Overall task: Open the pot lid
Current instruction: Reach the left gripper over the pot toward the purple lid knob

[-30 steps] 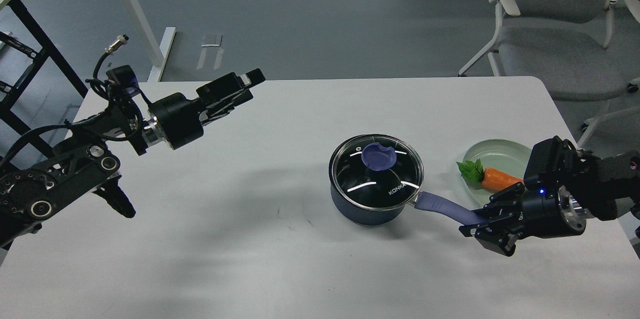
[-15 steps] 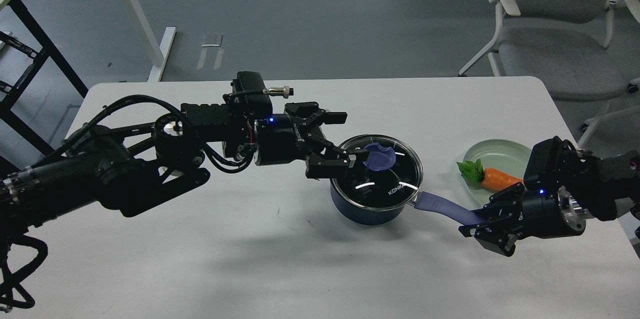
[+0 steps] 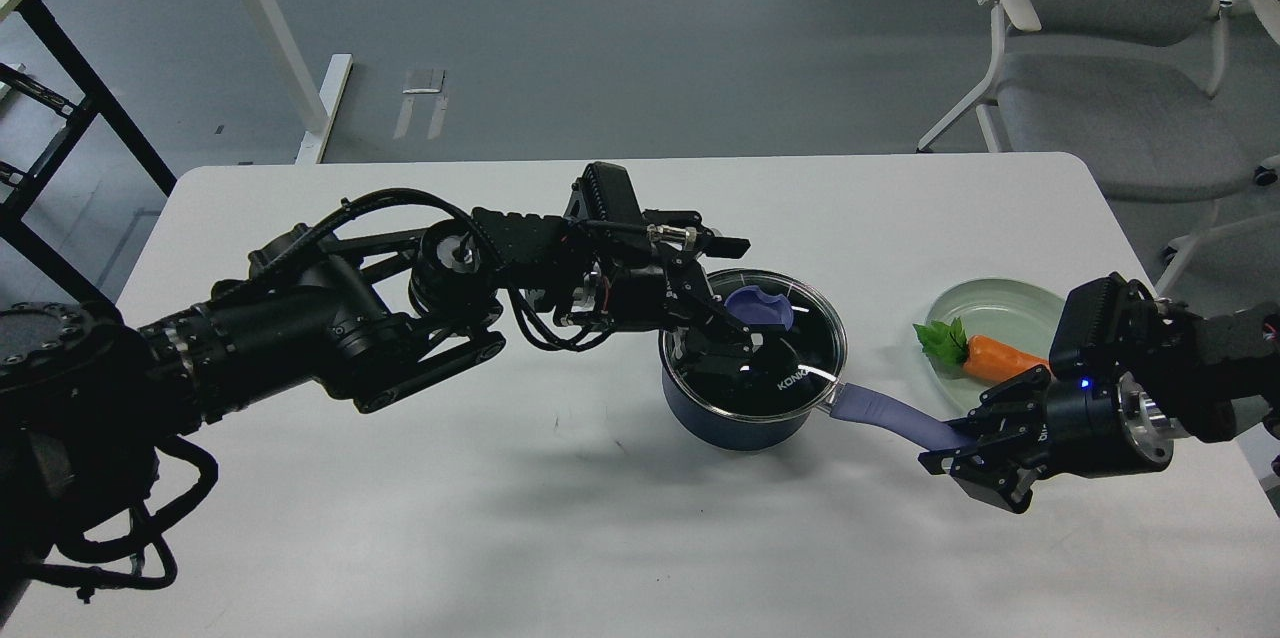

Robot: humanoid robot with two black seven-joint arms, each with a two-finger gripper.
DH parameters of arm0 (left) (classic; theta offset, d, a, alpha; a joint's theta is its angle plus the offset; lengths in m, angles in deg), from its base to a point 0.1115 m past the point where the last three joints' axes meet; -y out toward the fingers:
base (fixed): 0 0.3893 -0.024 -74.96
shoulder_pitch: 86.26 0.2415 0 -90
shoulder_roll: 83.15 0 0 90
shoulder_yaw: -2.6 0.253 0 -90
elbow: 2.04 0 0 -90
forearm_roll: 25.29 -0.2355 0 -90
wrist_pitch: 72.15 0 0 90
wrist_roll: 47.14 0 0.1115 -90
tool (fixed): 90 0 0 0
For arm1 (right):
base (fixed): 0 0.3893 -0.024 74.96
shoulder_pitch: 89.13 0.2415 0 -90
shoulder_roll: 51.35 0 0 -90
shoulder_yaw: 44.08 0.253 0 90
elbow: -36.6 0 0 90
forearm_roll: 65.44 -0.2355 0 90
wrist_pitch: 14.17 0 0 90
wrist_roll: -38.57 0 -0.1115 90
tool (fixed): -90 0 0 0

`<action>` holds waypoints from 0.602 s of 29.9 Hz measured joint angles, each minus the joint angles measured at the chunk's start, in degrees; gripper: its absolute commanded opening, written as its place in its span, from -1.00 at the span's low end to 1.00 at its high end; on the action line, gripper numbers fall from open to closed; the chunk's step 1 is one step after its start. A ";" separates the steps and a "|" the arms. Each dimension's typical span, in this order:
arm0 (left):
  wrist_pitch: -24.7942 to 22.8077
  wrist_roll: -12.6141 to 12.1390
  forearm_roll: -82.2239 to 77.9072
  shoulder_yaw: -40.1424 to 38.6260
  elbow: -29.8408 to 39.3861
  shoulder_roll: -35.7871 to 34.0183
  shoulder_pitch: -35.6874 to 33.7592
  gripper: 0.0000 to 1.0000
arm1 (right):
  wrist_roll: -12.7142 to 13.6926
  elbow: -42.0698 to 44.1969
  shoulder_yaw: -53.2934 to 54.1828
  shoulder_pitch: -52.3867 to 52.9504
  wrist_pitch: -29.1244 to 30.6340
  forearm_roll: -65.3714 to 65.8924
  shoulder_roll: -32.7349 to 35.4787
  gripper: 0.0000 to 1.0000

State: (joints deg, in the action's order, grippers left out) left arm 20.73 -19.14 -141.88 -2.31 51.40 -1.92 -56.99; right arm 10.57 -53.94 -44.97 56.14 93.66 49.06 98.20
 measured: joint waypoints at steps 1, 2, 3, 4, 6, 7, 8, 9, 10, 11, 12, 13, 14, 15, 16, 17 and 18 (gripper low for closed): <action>0.00 -0.01 -0.02 0.22 -0.19 0.15 0.00 0.98 | 0.00 0.00 0.00 0.00 0.01 -0.02 0.02 -0.32; 0.00 -0.01 -0.02 0.46 -0.30 0.24 0.00 0.98 | 0.00 0.00 0.00 0.00 0.01 -0.03 0.04 -0.32; -0.01 -0.01 0.08 0.73 -0.38 0.34 0.01 0.98 | 0.00 0.00 0.00 0.00 0.01 -0.04 0.04 -0.32; -0.06 -0.02 0.25 0.91 -0.44 0.51 0.16 0.98 | 0.00 0.00 0.00 0.00 0.01 -0.05 0.04 -0.32; -0.17 -0.01 0.50 1.10 -0.65 0.98 0.48 0.98 | 0.00 0.00 0.00 0.01 0.01 -0.06 0.04 -0.32; -0.20 -0.01 0.58 1.15 -0.82 1.28 0.60 0.98 | 0.01 0.00 0.00 0.01 0.01 -0.08 0.04 -0.32; -0.21 -0.01 0.61 1.24 -1.01 1.55 0.72 0.98 | 0.01 0.00 0.00 0.01 0.01 -0.11 0.04 -0.32; -0.22 -0.01 0.63 1.33 -1.21 1.76 0.78 0.98 | 0.01 0.00 0.00 0.01 0.01 -0.13 0.04 -0.31; -0.23 -0.01 0.65 1.40 -1.49 2.02 0.83 0.98 | 0.01 0.00 0.00 0.01 0.01 -0.14 0.07 -0.31; -0.23 -0.01 0.65 1.44 -1.89 2.30 0.85 0.98 | 0.00 0.00 0.00 0.01 0.01 -0.16 0.17 -0.31; -0.23 -0.02 0.65 1.47 -2.39 2.63 0.85 0.98 | 0.00 0.01 0.01 0.01 0.01 -0.20 0.28 -0.31; -0.23 -0.02 0.65 1.52 -2.99 3.03 0.86 0.98 | 0.02 0.01 0.01 0.01 0.01 -0.22 0.35 -0.31; -0.22 -0.01 0.65 1.54 -3.63 3.47 0.87 0.98 | 0.02 0.01 0.02 0.01 0.01 -0.24 0.39 -0.31; -0.18 -0.01 0.61 1.54 -4.22 3.85 0.86 0.98 | 0.02 0.00 0.04 0.01 0.01 -0.25 0.42 -0.31; -0.10 -0.01 0.56 1.54 -4.91 4.29 0.87 0.98 | 0.02 -0.01 0.04 0.01 0.01 -0.25 0.46 -0.31; -0.03 -0.01 0.54 1.55 -5.43 4.64 0.86 0.98 | 0.02 -0.02 0.04 0.01 0.01 -0.25 0.47 -0.30; 0.04 -0.01 0.52 1.55 -5.94 4.98 0.86 0.98 | 0.02 -0.04 0.04 0.00 0.01 -0.25 0.47 -0.29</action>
State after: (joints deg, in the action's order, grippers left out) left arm 20.77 -19.15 -141.36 -0.76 45.46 3.06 -56.13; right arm 10.59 -53.98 -44.93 56.15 93.67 48.81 98.67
